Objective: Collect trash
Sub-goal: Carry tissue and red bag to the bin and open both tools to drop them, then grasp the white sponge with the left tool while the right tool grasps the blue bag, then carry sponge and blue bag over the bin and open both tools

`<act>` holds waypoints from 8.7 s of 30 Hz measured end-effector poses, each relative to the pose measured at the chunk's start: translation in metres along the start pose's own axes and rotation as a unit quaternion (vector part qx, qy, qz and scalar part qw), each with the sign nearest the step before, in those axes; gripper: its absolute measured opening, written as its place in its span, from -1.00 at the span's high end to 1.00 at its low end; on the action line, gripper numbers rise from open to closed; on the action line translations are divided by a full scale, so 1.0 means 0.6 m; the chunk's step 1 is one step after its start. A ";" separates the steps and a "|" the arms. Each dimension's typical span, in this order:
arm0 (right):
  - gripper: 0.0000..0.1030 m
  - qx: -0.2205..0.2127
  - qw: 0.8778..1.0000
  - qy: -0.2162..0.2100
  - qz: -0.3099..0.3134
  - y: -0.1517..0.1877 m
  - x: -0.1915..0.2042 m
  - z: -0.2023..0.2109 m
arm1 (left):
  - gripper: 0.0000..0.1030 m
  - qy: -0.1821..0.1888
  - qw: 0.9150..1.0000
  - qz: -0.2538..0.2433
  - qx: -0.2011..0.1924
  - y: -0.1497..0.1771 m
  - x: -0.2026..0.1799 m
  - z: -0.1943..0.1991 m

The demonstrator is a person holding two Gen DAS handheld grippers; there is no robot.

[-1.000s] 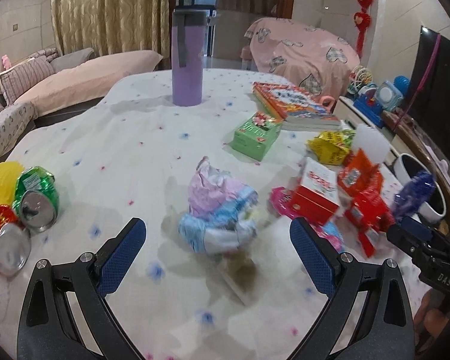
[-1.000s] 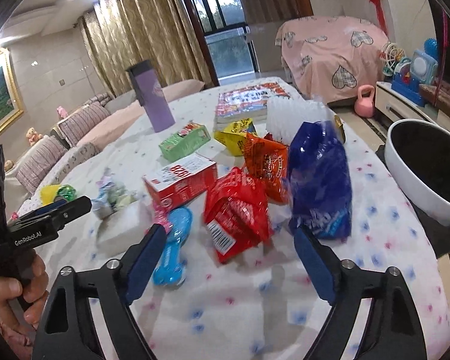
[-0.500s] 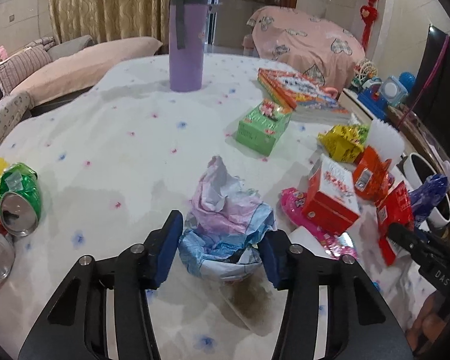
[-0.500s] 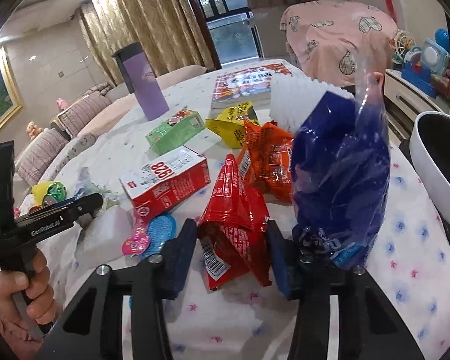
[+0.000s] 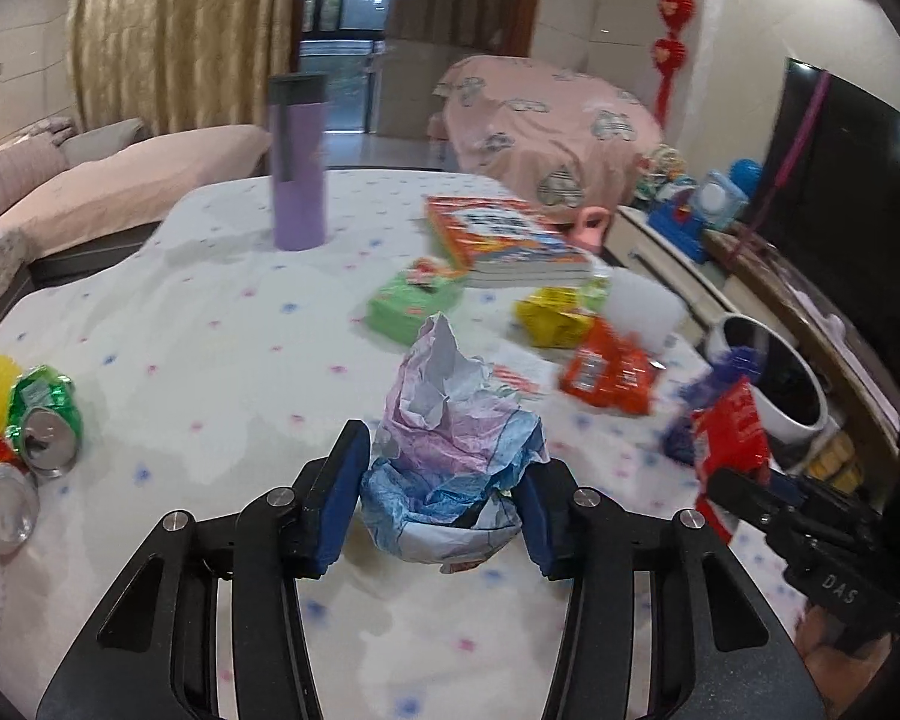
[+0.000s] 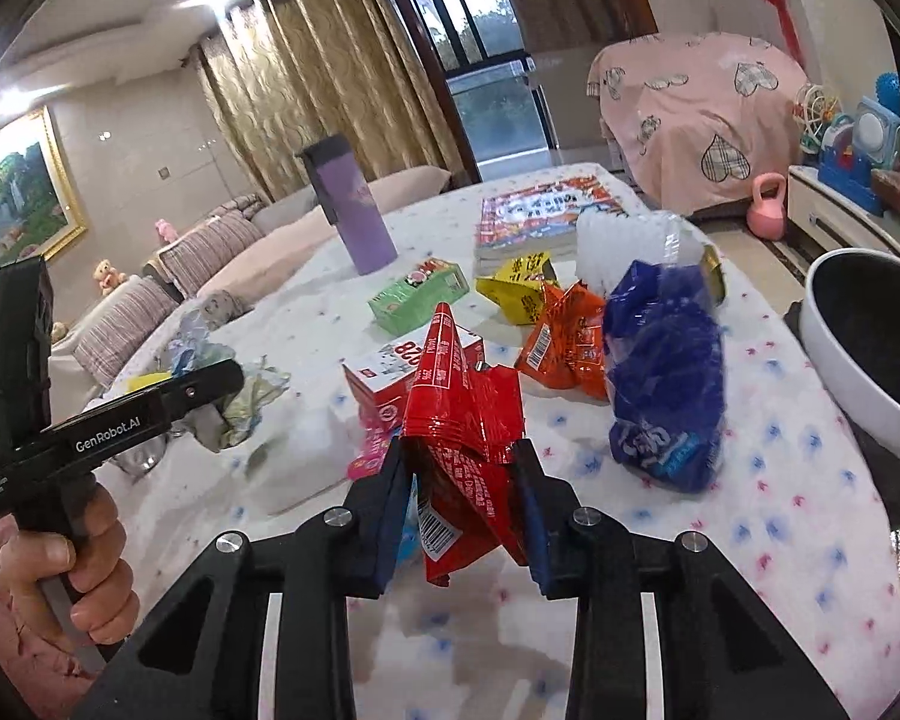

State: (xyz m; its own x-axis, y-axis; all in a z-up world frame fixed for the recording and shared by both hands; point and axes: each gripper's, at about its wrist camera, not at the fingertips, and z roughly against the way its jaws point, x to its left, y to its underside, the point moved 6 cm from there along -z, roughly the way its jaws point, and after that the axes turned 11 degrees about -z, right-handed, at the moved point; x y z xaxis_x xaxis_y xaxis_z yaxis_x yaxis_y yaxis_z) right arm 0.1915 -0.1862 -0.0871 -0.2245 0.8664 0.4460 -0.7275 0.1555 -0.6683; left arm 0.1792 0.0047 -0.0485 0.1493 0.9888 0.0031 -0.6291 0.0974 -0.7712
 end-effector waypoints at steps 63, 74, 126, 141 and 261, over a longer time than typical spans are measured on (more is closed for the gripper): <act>0.26 -0.061 0.978 0.135 -0.149 -0.193 -0.447 0.125 | -0.03 0.175 0.970 -0.155 0.061 -0.169 -0.529 -0.252; -0.22 -0.059 0.974 0.136 -0.171 -0.195 -0.473 0.121 | -0.59 0.171 0.970 -0.157 0.074 -0.150 -0.521 -0.249; -0.85 -0.020 0.994 0.052 -0.095 0.009 -0.143 0.060 | -0.60 0.082 0.993 -0.056 0.061 0.080 -0.121 -0.036; -0.85 -0.006 0.997 0.050 -0.064 -0.020 -0.116 0.001 | -0.70 0.029 0.990 -0.094 0.097 0.075 0.006 -0.081; -0.87 -0.092 0.971 0.130 -0.177 -0.143 -0.400 0.166 | -0.50 0.165 0.973 -0.145 0.075 -0.095 -0.434 -0.194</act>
State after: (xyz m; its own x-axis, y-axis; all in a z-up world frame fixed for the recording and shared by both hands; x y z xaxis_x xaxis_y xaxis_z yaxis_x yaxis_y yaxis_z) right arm 0.2429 -0.4548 -0.0774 0.2075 0.8295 0.5185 -0.5954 0.5277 -0.6058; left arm 0.2651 -0.2714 -0.0793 0.5584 0.8294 -0.0168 -0.6243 0.4068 -0.6669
